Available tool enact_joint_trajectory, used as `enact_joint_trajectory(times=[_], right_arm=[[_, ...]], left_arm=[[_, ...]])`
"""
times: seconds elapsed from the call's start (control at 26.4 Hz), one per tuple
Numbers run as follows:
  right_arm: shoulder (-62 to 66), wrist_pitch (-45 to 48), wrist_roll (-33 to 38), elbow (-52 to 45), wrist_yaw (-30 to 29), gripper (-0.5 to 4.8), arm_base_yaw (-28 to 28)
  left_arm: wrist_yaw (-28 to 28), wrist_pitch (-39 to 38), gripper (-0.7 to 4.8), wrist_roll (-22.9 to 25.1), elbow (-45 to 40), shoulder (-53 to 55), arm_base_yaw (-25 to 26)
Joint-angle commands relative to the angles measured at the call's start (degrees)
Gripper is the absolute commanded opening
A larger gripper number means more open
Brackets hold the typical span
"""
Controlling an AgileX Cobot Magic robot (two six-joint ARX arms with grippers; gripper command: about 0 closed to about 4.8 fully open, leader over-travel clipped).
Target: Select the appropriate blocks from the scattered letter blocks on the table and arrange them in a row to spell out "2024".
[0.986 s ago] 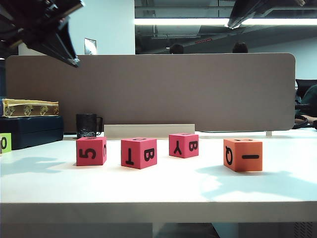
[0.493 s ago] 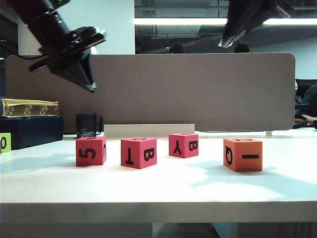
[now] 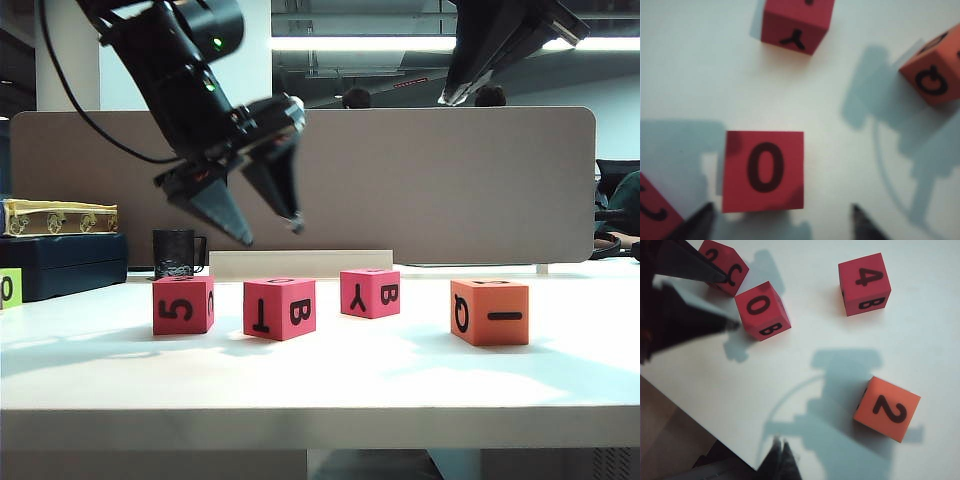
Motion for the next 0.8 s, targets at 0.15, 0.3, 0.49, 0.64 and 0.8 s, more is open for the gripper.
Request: enact_joint_trajectory(times=[0.15, 0.3, 0.49, 0.64, 0.8], right_arm=[[-0.20, -0.33, -0.31, 0.35, 0.13, -0.05, 0.02], [-0.20, -0.35, -0.31, 0.33, 0.13, -0.05, 0.02], [-0.20, -0.33, -0.31, 0.33, 0.13, -0.05, 0.02], [-0.20, -0.39, -0.28, 0.33, 0.07, -0.05, 0.02], [-0.22, -1.68, -0.26, 0.33, -1.40, -0.05, 0.02]], left_arm=[[-3.87, 0.04, 3.50, 2.56, 0.24, 3.06, -1.62], [-9.68, 0.72, 3.50, 5.88, 0.24, 3.80, -2.12], [-8.98, 2.21, 3.59, 5.99, 0.24, 3.80, -2.14], [-8.02, 3.13, 4.04, 5.73, 0.24, 4.52, -2.14], [-7.96, 3.43, 4.04, 5.14, 0.24, 5.42, -2.75]])
